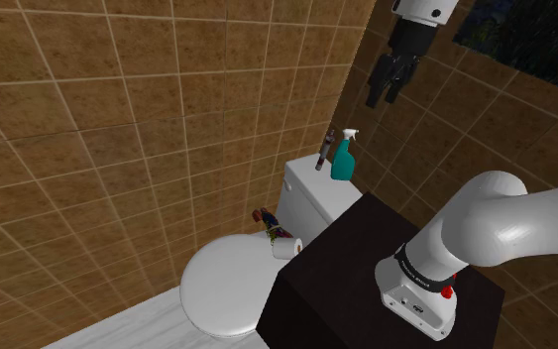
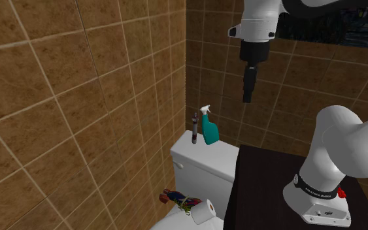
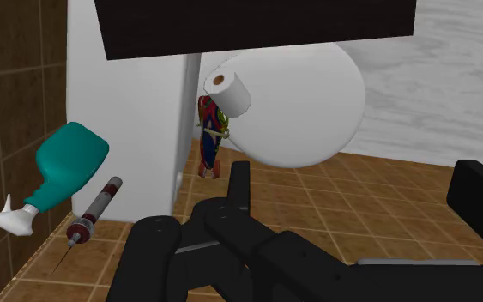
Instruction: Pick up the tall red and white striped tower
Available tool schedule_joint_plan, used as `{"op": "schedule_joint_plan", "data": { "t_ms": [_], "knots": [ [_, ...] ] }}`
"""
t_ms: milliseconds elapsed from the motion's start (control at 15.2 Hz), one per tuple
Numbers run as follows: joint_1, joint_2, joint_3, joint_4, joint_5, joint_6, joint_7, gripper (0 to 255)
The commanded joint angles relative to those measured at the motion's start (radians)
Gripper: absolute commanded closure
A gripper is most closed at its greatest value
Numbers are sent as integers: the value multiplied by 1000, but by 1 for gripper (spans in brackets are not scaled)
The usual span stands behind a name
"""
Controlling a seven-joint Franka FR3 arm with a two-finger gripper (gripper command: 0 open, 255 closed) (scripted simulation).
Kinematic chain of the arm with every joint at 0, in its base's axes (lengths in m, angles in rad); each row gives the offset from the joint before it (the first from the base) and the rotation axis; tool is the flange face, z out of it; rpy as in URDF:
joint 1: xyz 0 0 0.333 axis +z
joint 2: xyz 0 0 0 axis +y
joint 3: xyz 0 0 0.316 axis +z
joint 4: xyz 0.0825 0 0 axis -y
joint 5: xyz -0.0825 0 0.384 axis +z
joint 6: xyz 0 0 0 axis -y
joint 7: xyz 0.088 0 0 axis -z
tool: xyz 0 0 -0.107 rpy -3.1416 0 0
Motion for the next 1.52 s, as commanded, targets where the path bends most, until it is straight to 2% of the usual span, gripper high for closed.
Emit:
{"op": "schedule_joint_plan", "data": {
  "t_ms": [0,396,726,1122,1452],
  "knots": [
    [0,0,0,0,0,0,0,0],
    [-33,68,-59,-107,-68,214,-71,0],
    [-59,170,-114,-159,-116,402,-126,0],
    [-81,341,-184,-171,-152,631,-193,0],
    [-87,514,-245,-139,-146,811,-260,0]
  ]
}}
